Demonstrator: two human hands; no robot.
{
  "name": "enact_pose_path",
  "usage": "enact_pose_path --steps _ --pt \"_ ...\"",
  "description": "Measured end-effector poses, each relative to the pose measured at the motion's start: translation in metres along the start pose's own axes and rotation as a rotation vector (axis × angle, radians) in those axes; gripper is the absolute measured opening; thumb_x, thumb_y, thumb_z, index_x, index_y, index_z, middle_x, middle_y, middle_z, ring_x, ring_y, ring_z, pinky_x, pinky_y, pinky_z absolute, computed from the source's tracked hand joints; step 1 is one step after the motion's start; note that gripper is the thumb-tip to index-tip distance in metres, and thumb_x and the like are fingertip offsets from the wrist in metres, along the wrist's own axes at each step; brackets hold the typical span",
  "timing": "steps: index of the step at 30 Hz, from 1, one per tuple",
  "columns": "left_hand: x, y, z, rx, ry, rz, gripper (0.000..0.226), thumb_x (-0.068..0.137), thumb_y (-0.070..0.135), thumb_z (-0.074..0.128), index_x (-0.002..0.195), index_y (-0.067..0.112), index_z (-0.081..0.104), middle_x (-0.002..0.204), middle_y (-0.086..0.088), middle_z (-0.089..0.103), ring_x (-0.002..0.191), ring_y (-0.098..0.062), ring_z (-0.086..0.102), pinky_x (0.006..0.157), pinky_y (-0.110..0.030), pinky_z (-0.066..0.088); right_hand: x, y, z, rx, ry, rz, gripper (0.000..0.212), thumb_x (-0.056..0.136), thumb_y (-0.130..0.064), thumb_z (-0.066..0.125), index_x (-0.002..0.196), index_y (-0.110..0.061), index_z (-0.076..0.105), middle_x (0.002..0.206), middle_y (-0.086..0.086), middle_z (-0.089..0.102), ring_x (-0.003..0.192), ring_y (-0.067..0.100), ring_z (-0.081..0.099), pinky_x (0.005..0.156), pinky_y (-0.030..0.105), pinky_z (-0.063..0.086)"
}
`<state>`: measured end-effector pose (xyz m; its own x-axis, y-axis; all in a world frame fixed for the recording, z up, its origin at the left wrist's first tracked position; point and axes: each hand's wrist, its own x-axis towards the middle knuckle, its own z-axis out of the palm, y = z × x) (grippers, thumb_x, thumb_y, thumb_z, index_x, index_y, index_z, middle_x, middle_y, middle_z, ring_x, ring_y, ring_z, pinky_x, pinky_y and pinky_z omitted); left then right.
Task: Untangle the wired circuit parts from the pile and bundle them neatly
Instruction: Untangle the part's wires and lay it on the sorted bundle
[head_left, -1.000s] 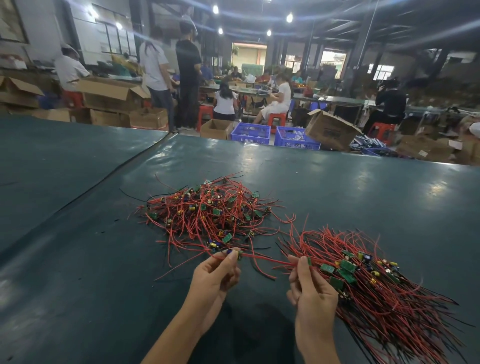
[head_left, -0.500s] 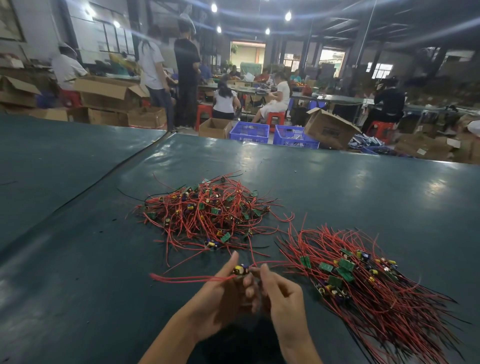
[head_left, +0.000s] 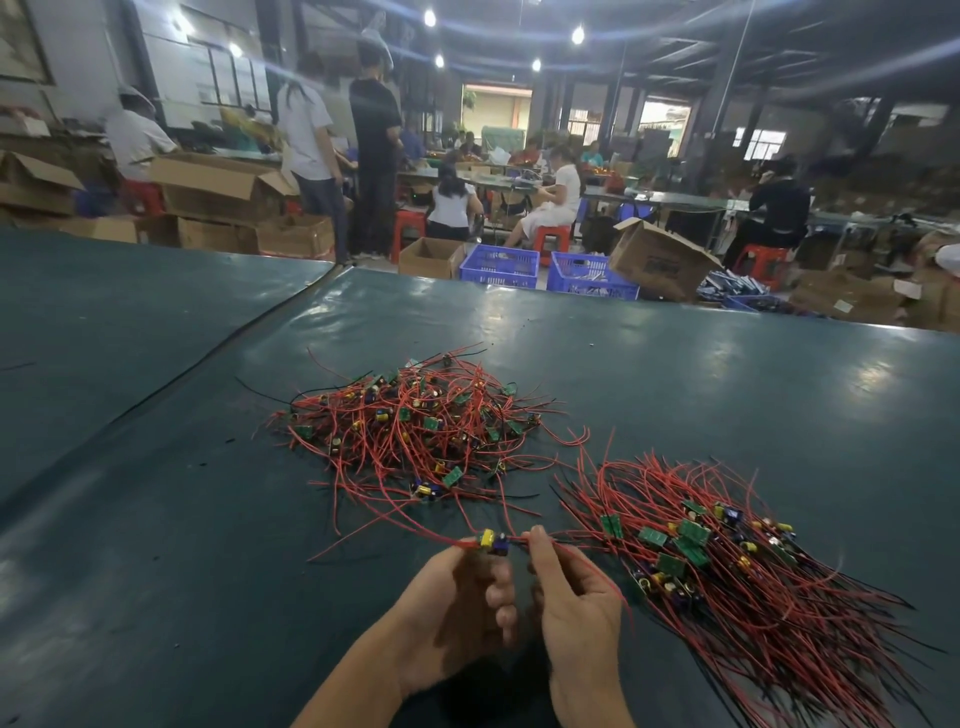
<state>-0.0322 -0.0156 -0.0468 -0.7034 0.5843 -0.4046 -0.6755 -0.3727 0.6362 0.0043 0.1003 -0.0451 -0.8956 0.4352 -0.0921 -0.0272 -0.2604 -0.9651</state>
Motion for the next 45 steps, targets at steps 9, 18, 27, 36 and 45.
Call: enact_pose_path --steps 9,18,27,36,45 --pt "0.001 -0.010 0.010 0.310 0.145 0.306 0.040 0.070 0.052 0.073 0.079 0.013 0.074 0.067 -0.005 0.063 0.057 -0.015 0.059 0.057 -0.028 0.048 0.002 0.004 -0.001 -0.112 0.032 -0.196 0.022 0.085 -0.019 0.073 0.065 -0.028 0.078 0.064 0.000 0.073 0.062 0.010 0.071 0.055 0.016 0.053" --pt "-0.002 -0.012 0.014 0.535 0.235 0.625 0.038 0.071 0.052 0.065 0.058 0.016 0.071 0.056 -0.006 0.061 0.054 -0.015 0.058 0.056 -0.022 0.047 0.016 -0.005 -0.014 0.039 0.104 -0.035 0.022 0.085 -0.022 0.072 0.065 -0.014 0.077 0.056 0.004 0.058 0.046 0.008 0.047 0.045 0.021 0.041" --pt "-0.004 -0.012 0.015 0.468 0.177 0.621 0.038 0.075 0.049 0.061 0.061 0.015 0.071 0.060 -0.010 0.062 0.052 -0.017 0.055 0.053 -0.023 0.045 0.025 -0.011 -0.031 0.183 0.198 -0.051 0.017 0.078 -0.037 0.071 0.073 -0.023 0.080 0.049 -0.007 0.046 0.040 0.002 0.033 0.036 0.015 0.030" --pt "-0.001 -0.014 0.012 0.575 0.149 0.636 0.036 0.079 0.044 0.062 0.060 0.015 0.071 0.061 -0.007 0.064 0.055 -0.015 0.059 0.058 -0.022 0.048 0.004 0.005 0.001 -0.131 -0.026 -0.172 0.021 0.079 -0.041 0.062 0.072 -0.031 0.080 0.071 0.010 0.070 0.065 0.015 0.067 0.063 0.034 0.058" --pt "-0.001 -0.011 0.012 0.642 0.124 0.663 0.040 0.088 0.040 0.059 0.056 0.018 0.067 0.056 -0.005 0.059 0.054 -0.016 0.057 0.058 -0.025 0.047 0.028 -0.015 -0.037 0.163 0.244 -0.080 0.031 0.093 -0.028 0.062 0.069 -0.023 0.080 0.048 -0.007 0.046 0.039 0.003 0.031 0.035 0.017 0.030"
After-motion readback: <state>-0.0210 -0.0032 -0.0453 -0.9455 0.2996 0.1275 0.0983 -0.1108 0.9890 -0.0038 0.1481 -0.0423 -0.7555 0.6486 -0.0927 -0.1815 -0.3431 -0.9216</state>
